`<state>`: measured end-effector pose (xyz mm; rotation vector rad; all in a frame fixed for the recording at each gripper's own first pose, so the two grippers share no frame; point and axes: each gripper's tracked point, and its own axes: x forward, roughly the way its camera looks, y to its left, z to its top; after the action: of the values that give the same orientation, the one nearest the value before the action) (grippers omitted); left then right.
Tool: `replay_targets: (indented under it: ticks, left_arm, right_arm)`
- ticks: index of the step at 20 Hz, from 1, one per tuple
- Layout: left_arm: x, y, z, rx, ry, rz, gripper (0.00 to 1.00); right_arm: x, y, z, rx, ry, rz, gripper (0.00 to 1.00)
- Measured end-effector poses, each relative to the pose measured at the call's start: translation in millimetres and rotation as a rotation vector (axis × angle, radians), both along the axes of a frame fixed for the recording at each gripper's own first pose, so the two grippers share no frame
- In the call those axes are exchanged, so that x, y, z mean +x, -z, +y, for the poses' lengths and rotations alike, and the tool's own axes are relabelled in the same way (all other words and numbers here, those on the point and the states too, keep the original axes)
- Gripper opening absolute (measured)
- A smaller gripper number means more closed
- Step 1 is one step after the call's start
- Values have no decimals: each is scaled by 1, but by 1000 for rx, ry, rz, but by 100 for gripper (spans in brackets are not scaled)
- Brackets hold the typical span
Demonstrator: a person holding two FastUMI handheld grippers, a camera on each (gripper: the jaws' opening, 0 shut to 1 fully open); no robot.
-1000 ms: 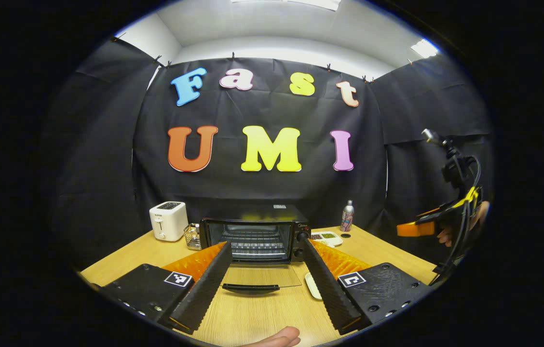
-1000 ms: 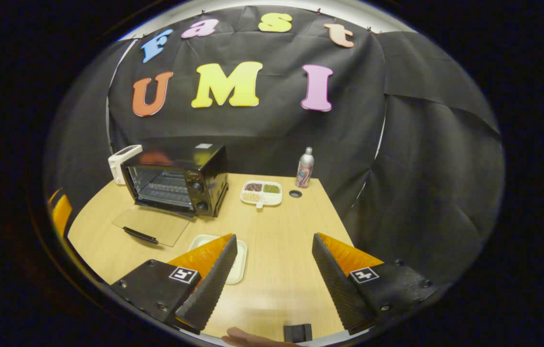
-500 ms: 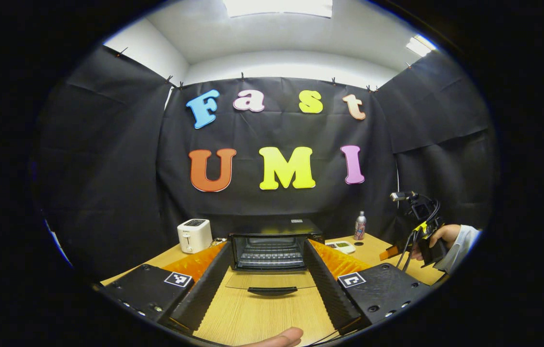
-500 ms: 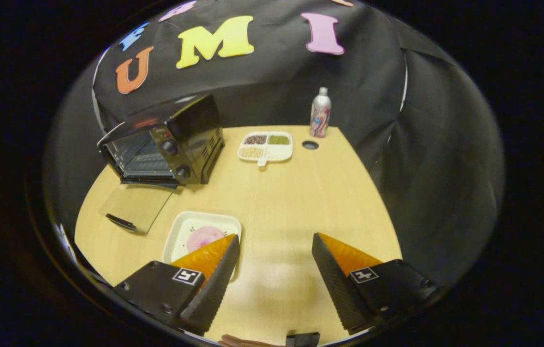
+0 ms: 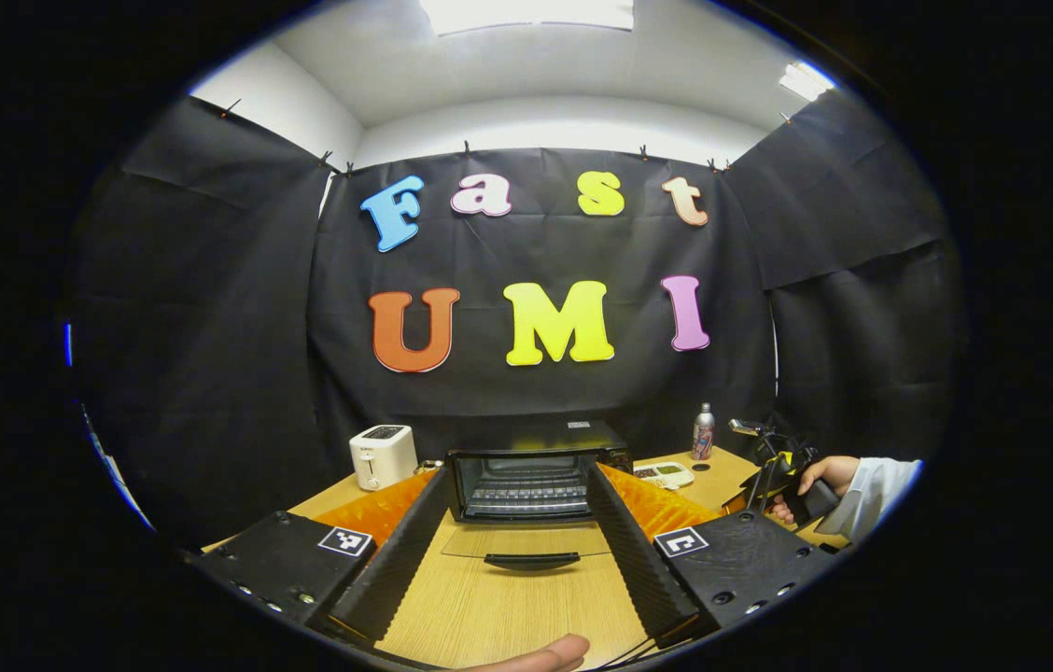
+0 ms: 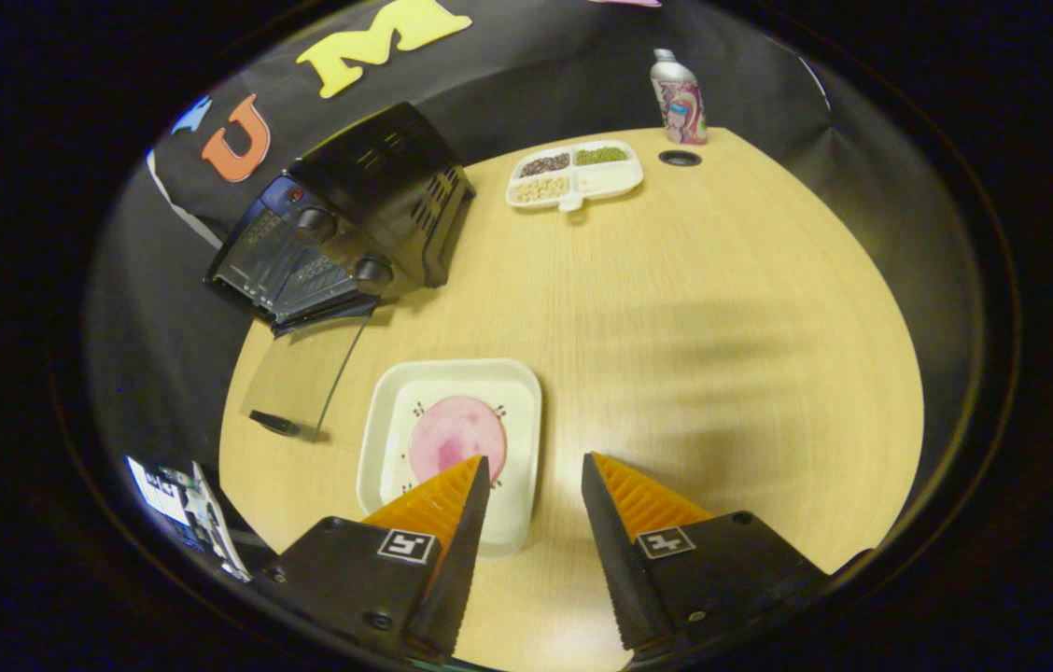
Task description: Open the electric oven with the left hand, put the food in, and close the electric oven.
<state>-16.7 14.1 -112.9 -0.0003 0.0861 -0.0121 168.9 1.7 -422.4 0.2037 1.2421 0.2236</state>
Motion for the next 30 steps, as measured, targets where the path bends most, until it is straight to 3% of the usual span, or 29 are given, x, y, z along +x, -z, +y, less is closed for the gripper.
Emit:
replay_targets:
  ticks: [2,3,8,11,16,23,30]
  left_arm:
    - [0,3,0,-9,-8,9,94]
    - [1,3,-1,-14,-8,10,94]
    - [-5,9,5,-20,-14,9,94]
    - [-5,11,12,-34,-28,16,94]
    - [-7,7,25,-44,-60,17,94]
    - [-5,3,25,-53,-81,27,94]
    - [-9,-3,17,-50,-53,9,94]
  right_arm:
    - [-2,10,6,22,-4,40,58]
    - [-3,14,7,29,1,66,43]
    - [3,19,0,54,0,100,0]
    - [6,18,1,179,72,136,4]
    - [6,16,-1,374,194,148,1]
    - [-2,5,-13,427,211,111,1]
    - [-20,-45,-11,446,200,34,1]
